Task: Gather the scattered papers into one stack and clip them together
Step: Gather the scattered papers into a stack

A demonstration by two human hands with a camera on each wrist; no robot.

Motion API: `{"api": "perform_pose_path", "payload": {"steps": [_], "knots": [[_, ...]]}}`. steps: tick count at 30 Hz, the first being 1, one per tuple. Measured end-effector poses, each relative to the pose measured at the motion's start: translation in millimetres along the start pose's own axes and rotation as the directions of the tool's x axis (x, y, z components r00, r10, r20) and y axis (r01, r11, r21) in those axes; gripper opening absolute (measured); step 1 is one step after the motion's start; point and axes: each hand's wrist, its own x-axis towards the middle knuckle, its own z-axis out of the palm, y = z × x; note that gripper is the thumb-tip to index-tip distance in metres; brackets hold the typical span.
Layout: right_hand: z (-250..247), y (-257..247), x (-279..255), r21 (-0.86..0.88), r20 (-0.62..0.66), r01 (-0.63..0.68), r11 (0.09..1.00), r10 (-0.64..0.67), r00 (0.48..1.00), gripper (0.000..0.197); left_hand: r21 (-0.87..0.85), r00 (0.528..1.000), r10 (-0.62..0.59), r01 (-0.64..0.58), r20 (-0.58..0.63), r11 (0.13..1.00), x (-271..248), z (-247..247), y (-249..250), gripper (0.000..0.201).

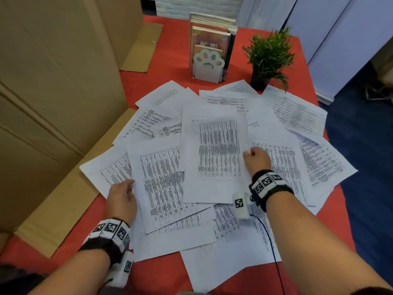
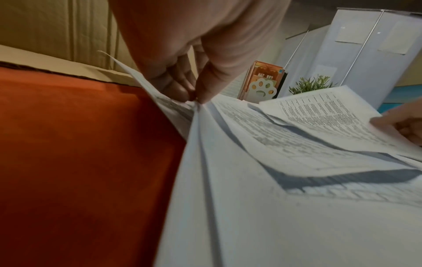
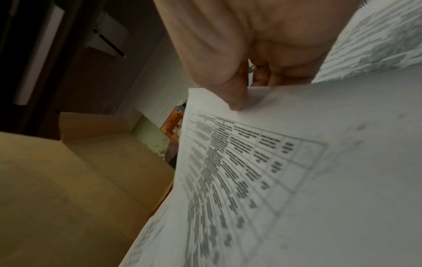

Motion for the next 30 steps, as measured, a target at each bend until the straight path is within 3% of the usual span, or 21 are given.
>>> {"api": "perform_pose_path", "payload": {"steps": [4,6,9,10,13,16,18,21,30], "knots": [[9.8,-8.9,21.0,-0.022,0.052,-0.053,0.998,0.055,0.997,0.041,0.05,0.996,-0.068,0.065,0.063,0.997,-3.9,1.4,7.9,0.03],[19.1,-11.9,25.8,-0.05,0.103,-0.051,0.997,0.056,0.993,0.036,0.033,0.992,-0.065,0.062,0.107,0.998,-7.3,2.6,11.8,0.031],[31.0,-18.7,20.0,-0.069,0.135,-0.049,0.996,0.058,0.989,0.009,0.002,0.985,-0.049,0.049,0.165,0.999,-6.4,3.7,12.3,0.04],[33.8,-20.4,16.2,-0.048,0.138,-0.041,0.998,0.048,0.989,0.01,0.002,0.983,-0.052,0.052,0.174,0.999,-5.4,3.5,11.5,0.045],[29.7,-26.6,0.3,0.069,0.12,-0.001,0.998,-0.008,0.993,0.024,0.026,0.988,-0.052,0.048,0.147,0.998,-5.3,1.3,9.0,0.057],[12.0,-22.7,-18.4,0.287,0.134,-0.047,0.957,0.008,0.991,0.055,0.05,0.987,-0.056,0.049,0.154,0.998,-8.2,-1.5,6.8,0.049],[0.8,-10.1,-30.2,0.193,0.144,-0.044,0.98,0.016,0.989,0.051,0.058,0.98,-0.071,0.061,0.186,0.996,-10.5,-3.6,6.8,0.034],[-10.7,18.1,-46.2,-0.014,0.137,-0.002,1.0,0.004,0.991,0.015,0.062,0.972,-0.102,0.091,0.21,0.994,-13.1,-4.9,7.3,0.018],[-24.9,69.0,-105.3,-0.259,0.222,-0.063,0.964,0.122,0.967,0.04,0.102,0.987,-0.069,0.055,0.142,0.993,-15.3,-8.1,-7.1,0.02]]}}
